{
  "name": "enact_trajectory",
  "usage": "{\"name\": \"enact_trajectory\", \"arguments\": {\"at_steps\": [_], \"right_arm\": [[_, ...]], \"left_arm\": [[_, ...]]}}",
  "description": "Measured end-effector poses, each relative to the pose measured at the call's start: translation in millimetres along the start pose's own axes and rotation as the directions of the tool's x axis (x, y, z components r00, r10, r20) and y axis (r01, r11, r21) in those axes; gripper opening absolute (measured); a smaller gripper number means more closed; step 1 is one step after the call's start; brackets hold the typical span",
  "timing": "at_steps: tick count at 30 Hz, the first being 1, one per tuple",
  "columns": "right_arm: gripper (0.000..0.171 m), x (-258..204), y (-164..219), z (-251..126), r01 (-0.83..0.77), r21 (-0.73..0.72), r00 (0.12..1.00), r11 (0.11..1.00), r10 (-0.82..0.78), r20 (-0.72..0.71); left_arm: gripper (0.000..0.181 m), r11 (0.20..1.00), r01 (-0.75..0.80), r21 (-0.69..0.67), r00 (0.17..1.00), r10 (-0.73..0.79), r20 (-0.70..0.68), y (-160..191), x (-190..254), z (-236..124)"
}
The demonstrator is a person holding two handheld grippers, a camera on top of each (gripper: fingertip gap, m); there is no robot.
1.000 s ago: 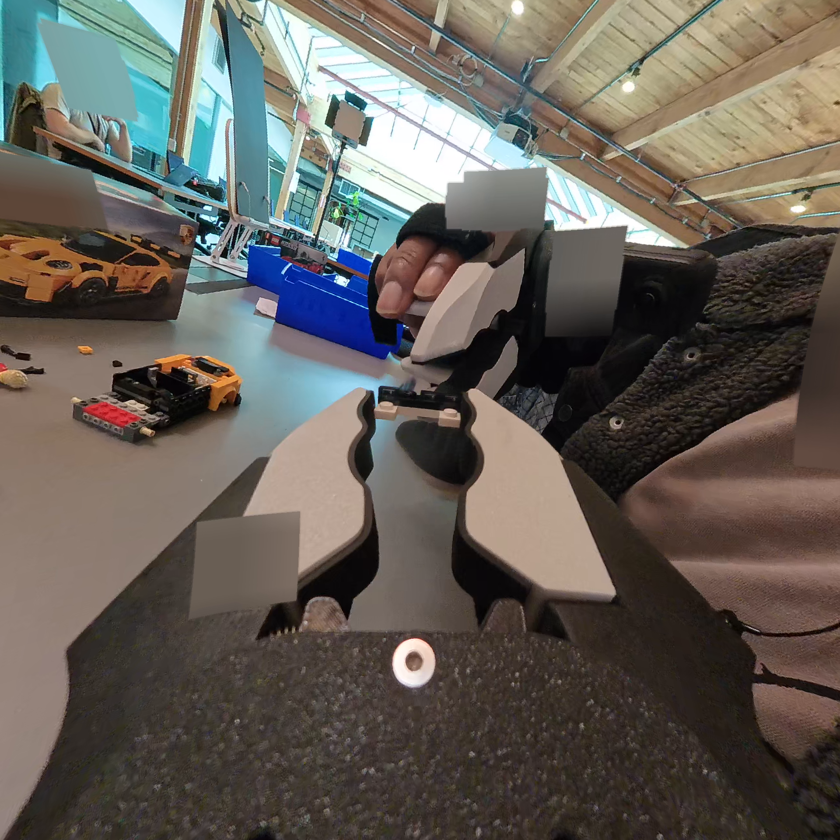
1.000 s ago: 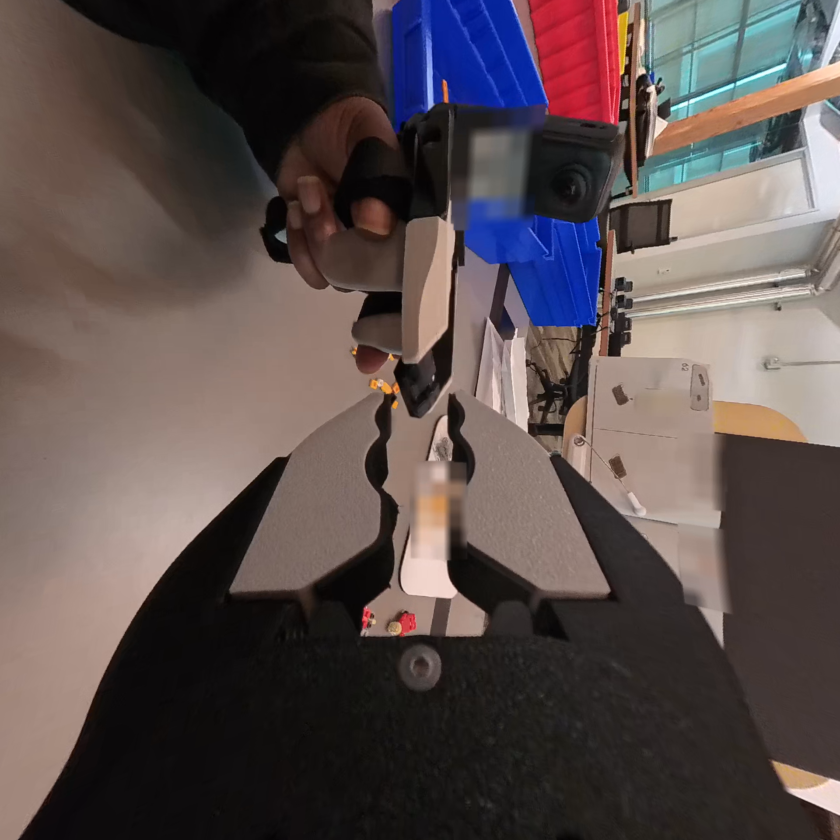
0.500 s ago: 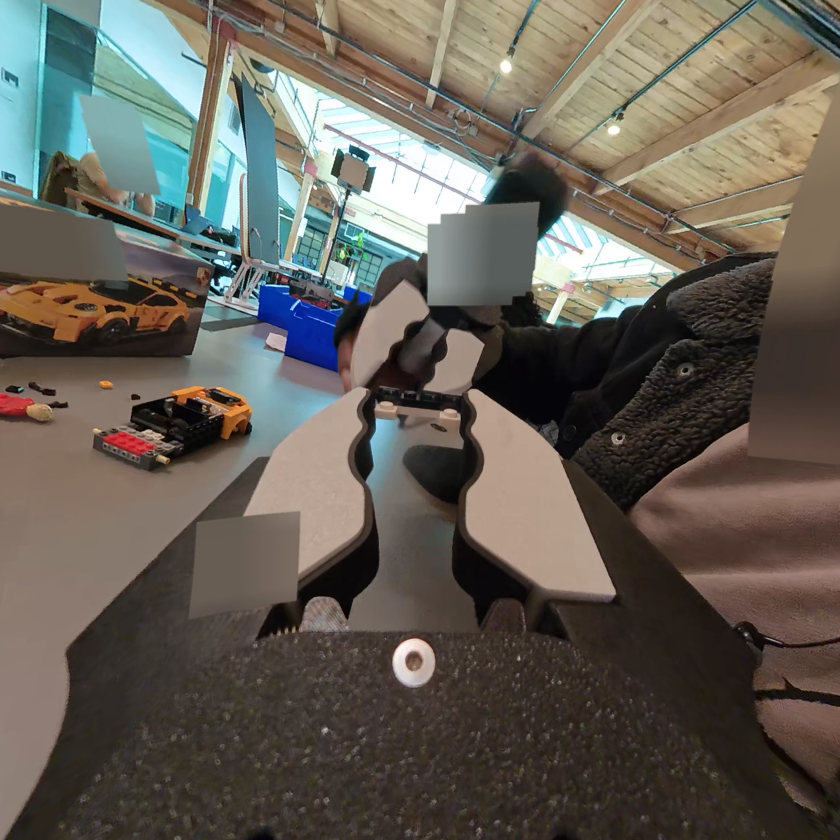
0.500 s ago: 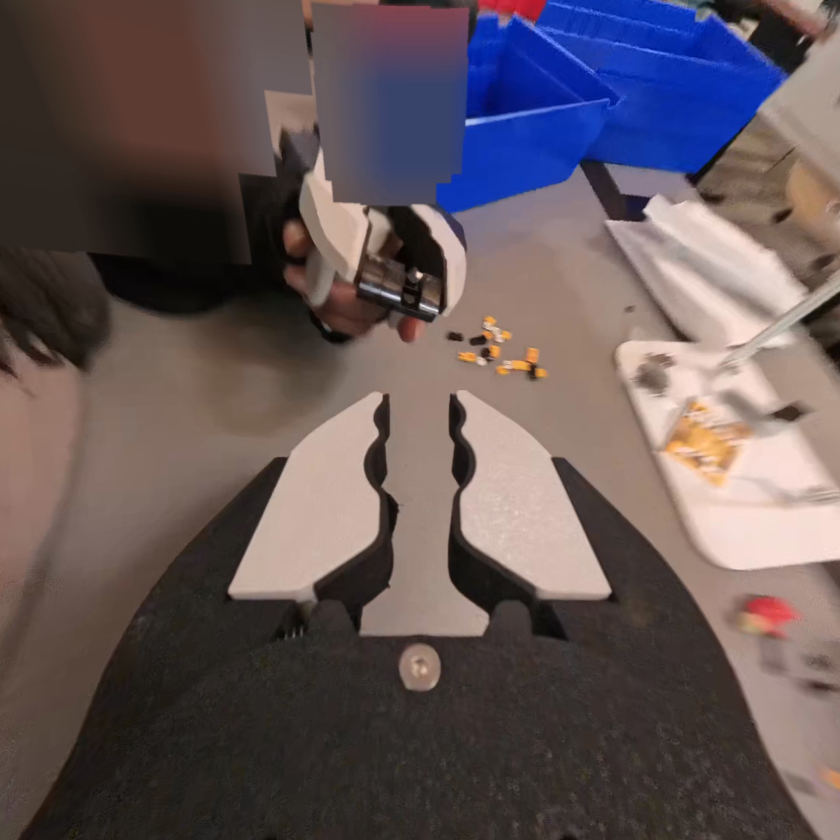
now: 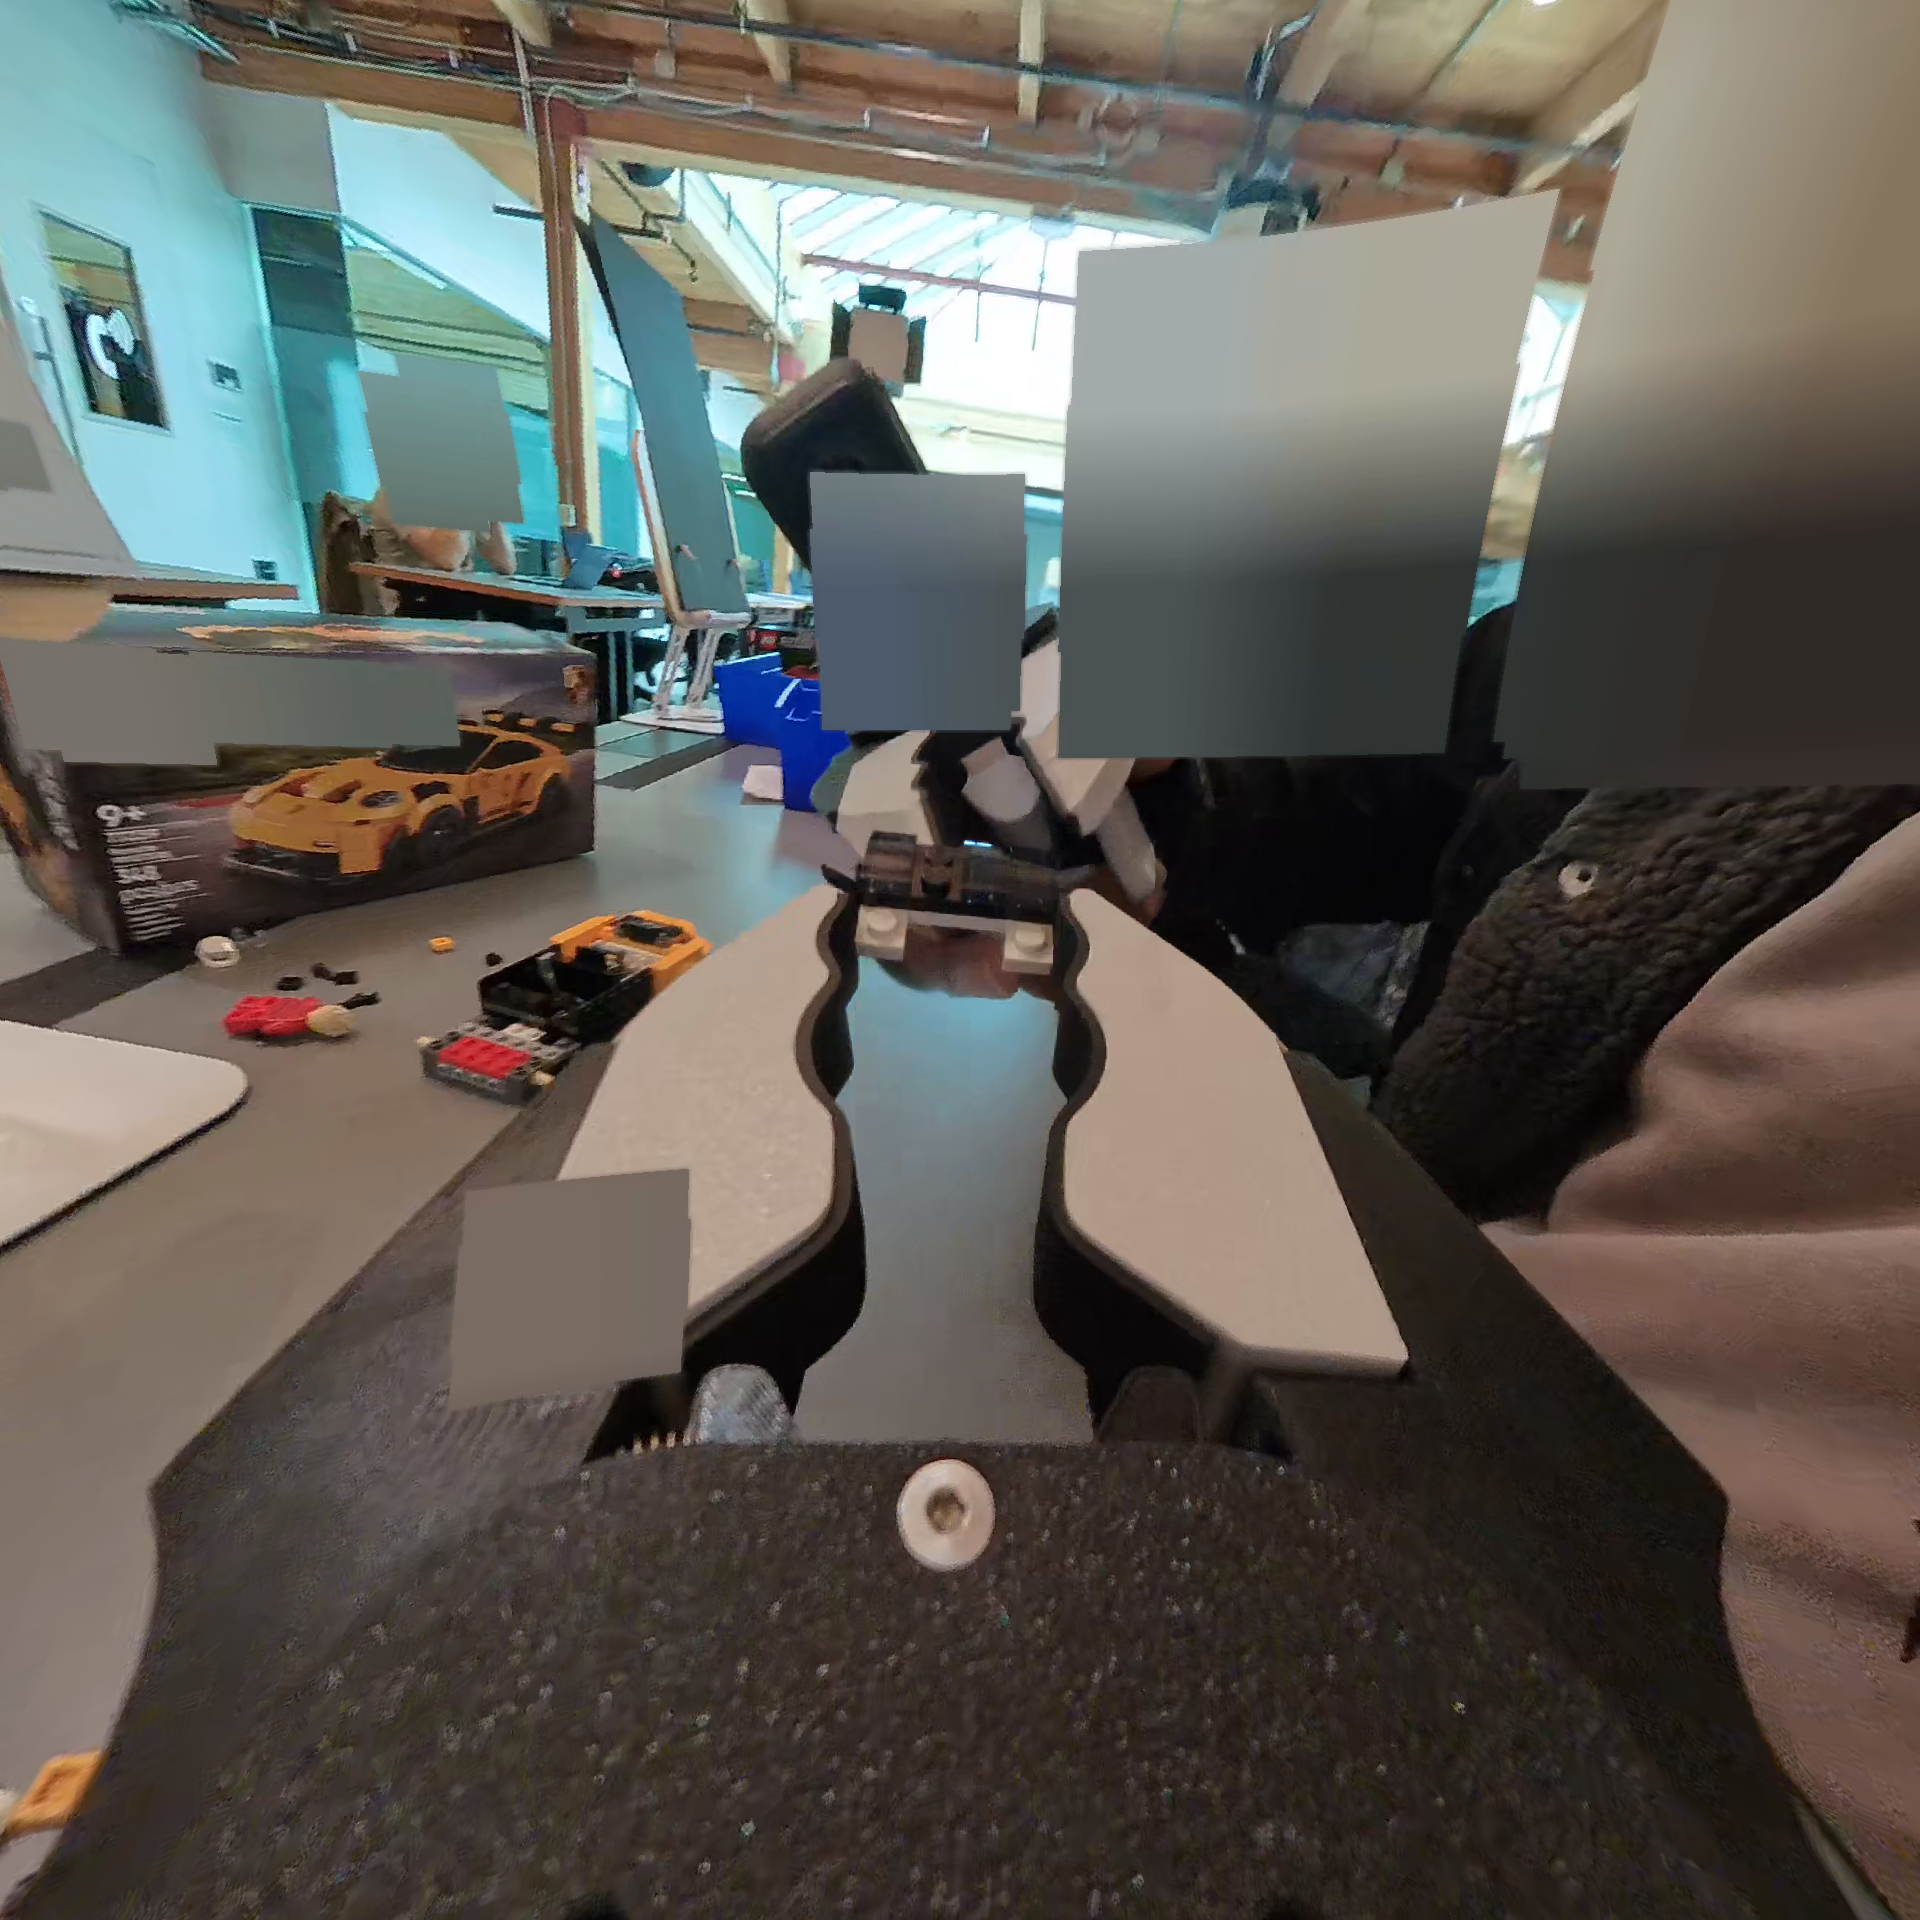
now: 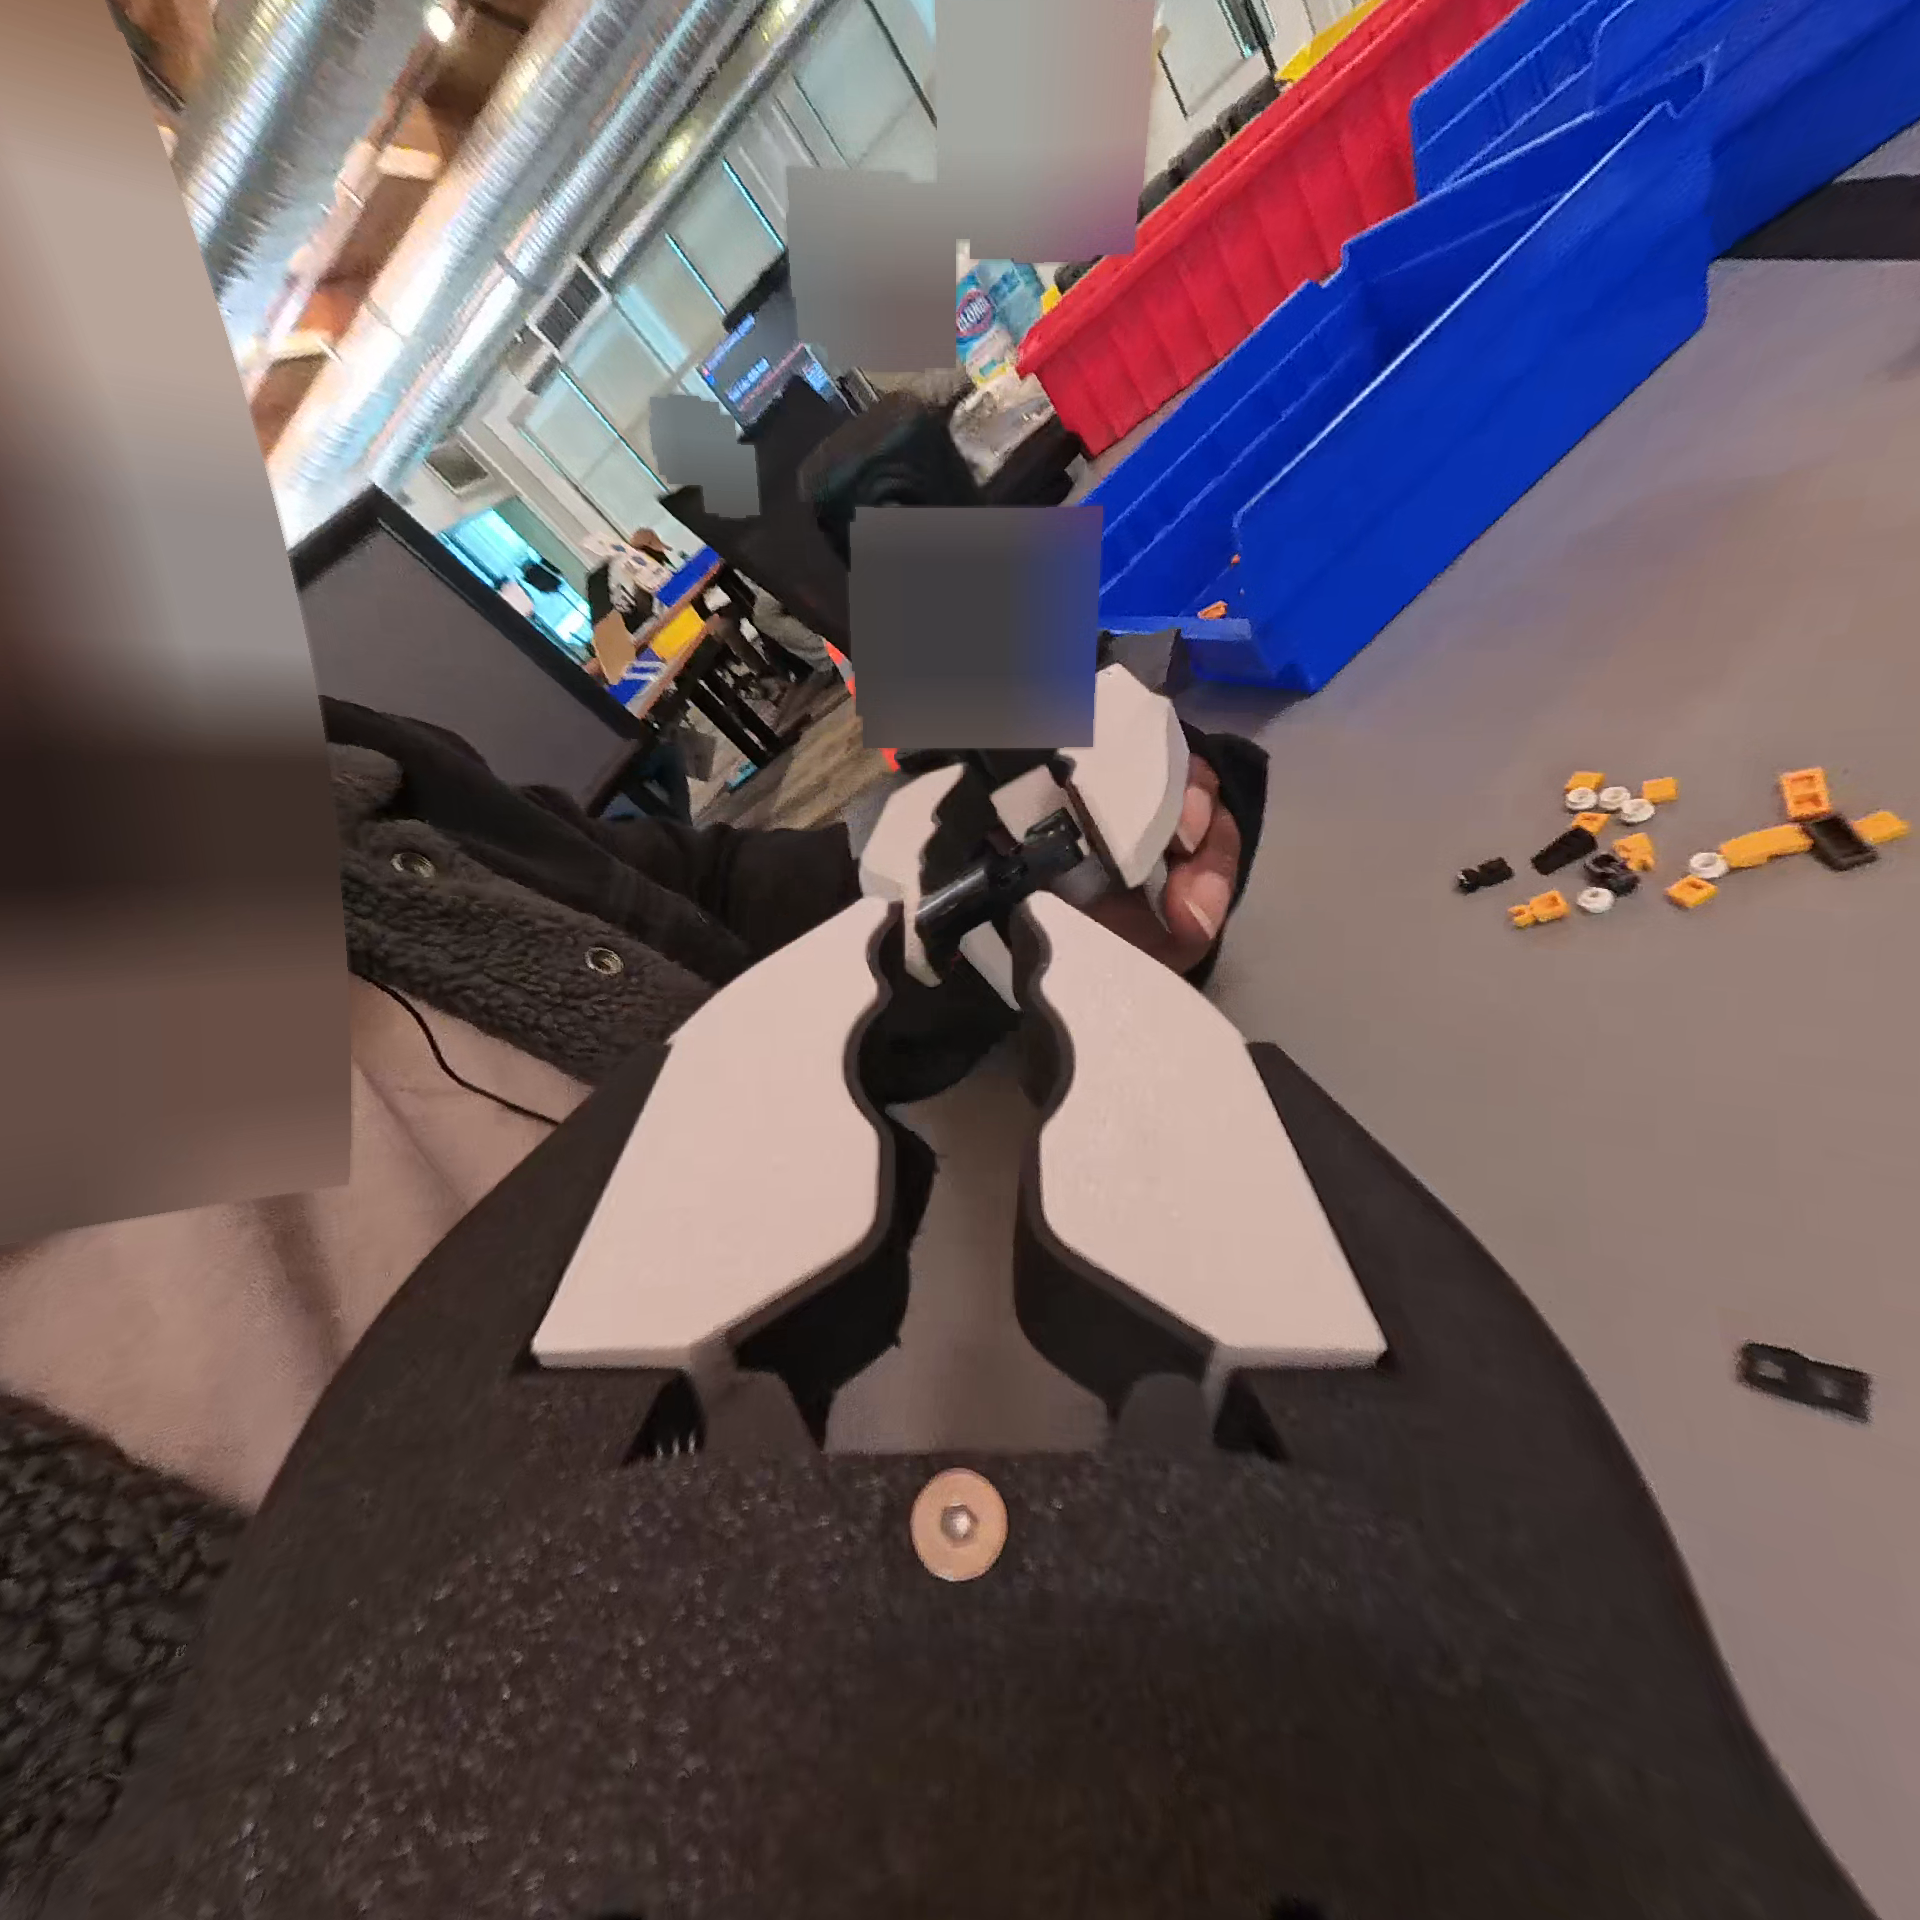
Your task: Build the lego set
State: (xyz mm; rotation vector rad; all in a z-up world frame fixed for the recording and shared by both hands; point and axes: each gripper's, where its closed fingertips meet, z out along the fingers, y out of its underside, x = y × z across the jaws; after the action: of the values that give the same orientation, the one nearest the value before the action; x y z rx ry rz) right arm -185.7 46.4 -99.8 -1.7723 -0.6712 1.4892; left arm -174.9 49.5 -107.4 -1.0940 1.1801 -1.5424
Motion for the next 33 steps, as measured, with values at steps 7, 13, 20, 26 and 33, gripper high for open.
{"name": "enact_trajectory", "arguments": {"at_steps": [7,13,20,26,33], "right_arm": [[0.019,7,4,-5,0.089,-0.046,0.995,0.995,-0.091,-0.043],[0.017,114,39,-61,0.357,-0.658,0.699,0.663,-0.657,-0.283],[0.017,161,76,-57,0.411,-0.821,0.679,0.397,-0.734,-0.015],[0.016,164,83,-53,0.326,-0.89,0.767,0.32,-0.64,0.051],[0.018,160,87,-43,0.309,-0.892,0.788,0.331,-0.615,0.045]], "left_arm": [[0.035,0.985,-0.113,-0.13,0.989,0.125,0.083,11,-6,2],[0.035,0.974,-0.042,-0.222,0.977,0.087,0.197,27,-33,-5],[0.035,0.954,0.011,-0.3,0.951,0.083,0.297,44,-55,-14],[0.035,0.947,0.047,-0.317,0.943,0.063,0.326,48,-62,-18],[0.035,0.947,0.07,-0.314,0.948,0.036,0.317,49,-61,-17]]}}
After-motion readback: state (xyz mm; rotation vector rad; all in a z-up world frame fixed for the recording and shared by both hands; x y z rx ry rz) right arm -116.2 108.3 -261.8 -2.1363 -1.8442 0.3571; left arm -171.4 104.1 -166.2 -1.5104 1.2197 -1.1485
